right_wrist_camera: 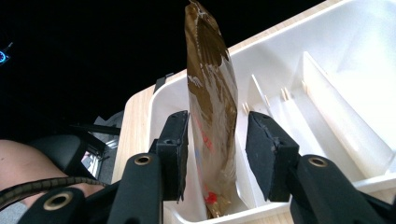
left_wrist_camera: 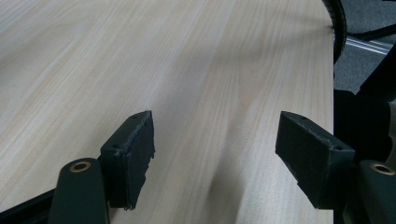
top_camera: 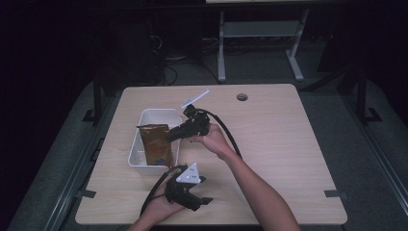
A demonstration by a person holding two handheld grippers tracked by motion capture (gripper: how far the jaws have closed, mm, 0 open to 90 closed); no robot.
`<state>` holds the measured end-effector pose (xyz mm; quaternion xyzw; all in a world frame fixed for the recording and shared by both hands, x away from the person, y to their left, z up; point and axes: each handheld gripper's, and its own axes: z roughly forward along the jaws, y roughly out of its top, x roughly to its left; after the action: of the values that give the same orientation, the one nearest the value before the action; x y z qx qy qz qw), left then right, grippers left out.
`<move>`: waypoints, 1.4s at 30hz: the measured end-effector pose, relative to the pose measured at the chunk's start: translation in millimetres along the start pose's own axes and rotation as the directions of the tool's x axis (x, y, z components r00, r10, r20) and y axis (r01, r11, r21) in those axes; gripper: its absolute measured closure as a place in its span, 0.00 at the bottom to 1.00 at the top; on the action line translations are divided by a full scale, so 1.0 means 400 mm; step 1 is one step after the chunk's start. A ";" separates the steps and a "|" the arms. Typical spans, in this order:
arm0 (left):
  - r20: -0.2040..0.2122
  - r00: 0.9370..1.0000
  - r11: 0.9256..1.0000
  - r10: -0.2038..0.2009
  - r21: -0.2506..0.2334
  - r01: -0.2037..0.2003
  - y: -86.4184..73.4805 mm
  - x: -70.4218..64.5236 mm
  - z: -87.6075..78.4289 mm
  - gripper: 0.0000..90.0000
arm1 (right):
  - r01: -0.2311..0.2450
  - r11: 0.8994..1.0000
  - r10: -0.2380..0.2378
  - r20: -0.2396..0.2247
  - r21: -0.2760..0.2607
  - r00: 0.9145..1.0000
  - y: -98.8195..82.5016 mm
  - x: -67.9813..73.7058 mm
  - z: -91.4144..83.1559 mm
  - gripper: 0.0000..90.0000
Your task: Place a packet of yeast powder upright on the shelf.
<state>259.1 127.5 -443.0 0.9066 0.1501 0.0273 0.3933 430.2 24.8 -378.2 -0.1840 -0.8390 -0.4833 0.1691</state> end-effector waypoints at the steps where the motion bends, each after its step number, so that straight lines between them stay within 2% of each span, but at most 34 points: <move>1: 0.002 1.000 1.000 -0.003 -0.002 0.003 0.000 0.000 0.000 0.31 | 0.003 1.000 -0.003 0.002 -0.006 1.000 -0.003 0.001 -0.010 0.64; 18: -0.009 1.000 1.000 -0.015 -0.013 0.015 -0.001 0.008 -0.008 0.30 | -0.014 0.999 0.015 0.010 -0.029 1.000 -0.029 0.000 -0.080 0.57; 32: -0.011 1.000 1.000 -0.019 -0.018 0.019 -0.001 0.010 -0.010 0.30 | -0.036 0.998 0.038 0.040 -0.056 0.998 -0.073 -0.009 -0.150 0.54; 42: -0.011 1.000 0.999 -0.028 -0.023 0.027 -0.001 0.013 -0.012 0.30 | -0.051 0.995 0.058 0.079 -0.081 0.995 -0.113 -0.013 -0.208 0.52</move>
<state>263.0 132.6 -440.5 0.8998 0.1645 0.0288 0.4031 422.1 -69.6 -374.6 -0.2328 -0.8202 -0.5033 0.1405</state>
